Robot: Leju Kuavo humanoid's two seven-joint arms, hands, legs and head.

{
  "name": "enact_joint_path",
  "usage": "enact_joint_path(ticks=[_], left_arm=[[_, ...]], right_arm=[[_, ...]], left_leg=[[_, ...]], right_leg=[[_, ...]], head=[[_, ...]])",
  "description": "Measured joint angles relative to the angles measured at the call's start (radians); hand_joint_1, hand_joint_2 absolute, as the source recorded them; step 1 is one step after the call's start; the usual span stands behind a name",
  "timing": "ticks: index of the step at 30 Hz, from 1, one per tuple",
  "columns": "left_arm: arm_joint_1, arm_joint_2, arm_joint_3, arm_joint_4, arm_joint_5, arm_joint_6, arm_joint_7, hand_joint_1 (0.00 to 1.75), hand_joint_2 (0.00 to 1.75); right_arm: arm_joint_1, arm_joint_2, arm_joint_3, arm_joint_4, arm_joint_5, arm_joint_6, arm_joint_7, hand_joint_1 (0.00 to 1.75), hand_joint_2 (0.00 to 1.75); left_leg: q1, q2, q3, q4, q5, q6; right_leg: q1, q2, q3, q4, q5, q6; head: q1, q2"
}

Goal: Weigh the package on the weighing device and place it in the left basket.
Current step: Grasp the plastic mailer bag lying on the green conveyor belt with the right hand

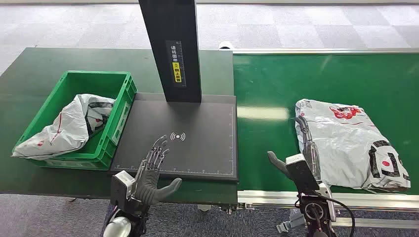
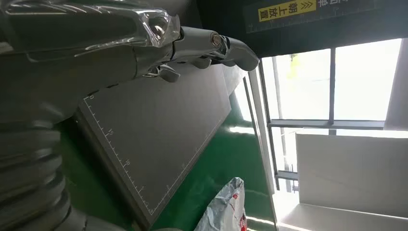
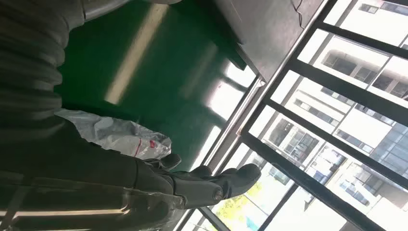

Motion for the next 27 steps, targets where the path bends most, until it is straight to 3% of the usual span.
enact_joint_path(ticks=[7, 11, 15, 18, 22, 27], left_arm=[[0.007, 0.001, 0.007, -0.019, -0.003, 0.002, 0.014, 0.00, 1.75], [0.011, 0.007, 0.015, -0.030, -0.001, -0.002, 0.020, 0.00, 1.75], [0.012, 0.013, 0.021, -0.031, 0.003, 0.006, 0.015, 0.00, 1.75], [0.012, 0.015, 0.023, -0.031, 0.010, 0.012, 0.014, 0.00, 1.75], [0.013, 0.021, 0.024, -0.036, 0.040, 0.036, 0.013, 0.00, 1.75], [0.014, 0.031, 0.023, -0.039, 0.082, 0.069, 0.007, 0.00, 1.75]], right_arm=[[-0.019, -0.014, -0.015, 0.027, 0.089, -0.092, 0.042, 0.00, 1.75], [-0.051, -0.036, -0.085, 0.083, 0.107, -0.113, 0.028, 0.00, 1.75], [-0.113, -0.062, -0.148, 0.152, 0.206, -0.096, 0.100, 0.00, 1.75], [-0.207, -0.100, -0.173, 0.256, 0.260, -0.072, 0.142, 0.00, 1.75], [-0.421, -0.175, -0.182, 0.498, 0.356, -0.058, 0.196, 0.00, 1.75], [-0.676, -0.249, -0.128, 0.759, 0.500, 0.032, 0.396, 0.00, 1.75]], left_leg=[[0.000, 0.000, 0.000, 0.000, 0.000, 0.000], [0.000, -0.001, 0.000, 0.000, 0.000, 0.000], [0.000, 0.000, 0.000, 0.000, 0.000, 0.000], [0.000, -0.001, 0.000, 0.000, 0.001, 0.000], [0.000, 0.000, 0.000, 0.000, 0.001, 0.001], [0.000, -0.003, 0.000, 0.001, 0.002, 0.001]], right_leg=[[0.000, 0.000, 0.000, 0.000, 0.000, 0.000], [0.000, -0.002, 0.001, 0.000, 0.000, 0.000], [0.000, -0.002, 0.001, 0.000, 0.000, 0.000], [-0.001, -0.002, 0.001, 0.000, 0.001, 0.000], [-0.001, -0.002, 0.001, 0.000, 0.002, 0.000], [0.000, -0.005, 0.001, 0.000, 0.002, 0.000]], head=[[0.000, 0.000], [0.001, 0.000], [0.000, 0.000], [0.000, 0.000], [0.000, 0.000], [0.000, 0.000]])
